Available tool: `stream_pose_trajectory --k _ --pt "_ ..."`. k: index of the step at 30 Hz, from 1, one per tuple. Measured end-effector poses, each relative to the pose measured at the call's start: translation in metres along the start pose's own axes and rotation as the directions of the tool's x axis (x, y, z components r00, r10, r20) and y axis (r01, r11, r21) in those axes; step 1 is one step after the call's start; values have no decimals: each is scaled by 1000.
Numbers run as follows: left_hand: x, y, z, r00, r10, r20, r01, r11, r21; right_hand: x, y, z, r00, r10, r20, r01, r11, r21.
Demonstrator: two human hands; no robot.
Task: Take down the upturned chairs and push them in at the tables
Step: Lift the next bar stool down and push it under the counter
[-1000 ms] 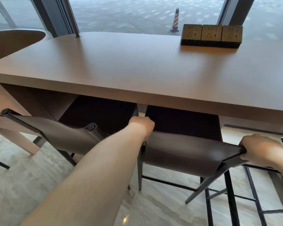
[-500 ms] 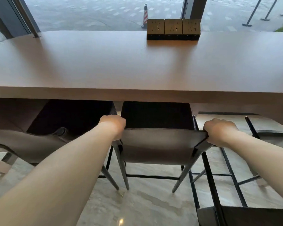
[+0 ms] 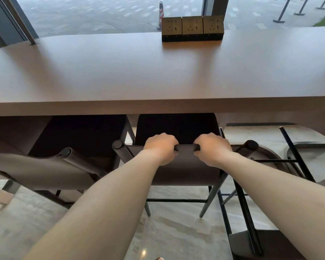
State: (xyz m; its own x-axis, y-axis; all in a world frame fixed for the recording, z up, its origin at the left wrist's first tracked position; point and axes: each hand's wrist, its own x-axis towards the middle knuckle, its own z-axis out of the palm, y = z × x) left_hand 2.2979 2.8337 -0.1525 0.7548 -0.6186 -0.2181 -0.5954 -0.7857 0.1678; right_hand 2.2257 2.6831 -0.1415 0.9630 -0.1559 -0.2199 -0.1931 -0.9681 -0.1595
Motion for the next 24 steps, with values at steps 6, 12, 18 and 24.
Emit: stream_pose_trajectory --k 6,12,18,24 --pt "-1 4 -1 1000 -6 27 5 999 40 -1 -2 1 1000 26 -11 -26 1000 4" --pt "-4 2 -2 999 -14 29 13 999 31 -3 -5 5 999 15 -32 -14 1000 25" --pt "-6 4 0 1000 -13 3 13 999 -33 0 -2 3 999 22 -27 -22 1000 0" --pt "-10 -9 -4 998 -59 23 59 998 8 3 -21 7 999 -41 -32 41 999 27"
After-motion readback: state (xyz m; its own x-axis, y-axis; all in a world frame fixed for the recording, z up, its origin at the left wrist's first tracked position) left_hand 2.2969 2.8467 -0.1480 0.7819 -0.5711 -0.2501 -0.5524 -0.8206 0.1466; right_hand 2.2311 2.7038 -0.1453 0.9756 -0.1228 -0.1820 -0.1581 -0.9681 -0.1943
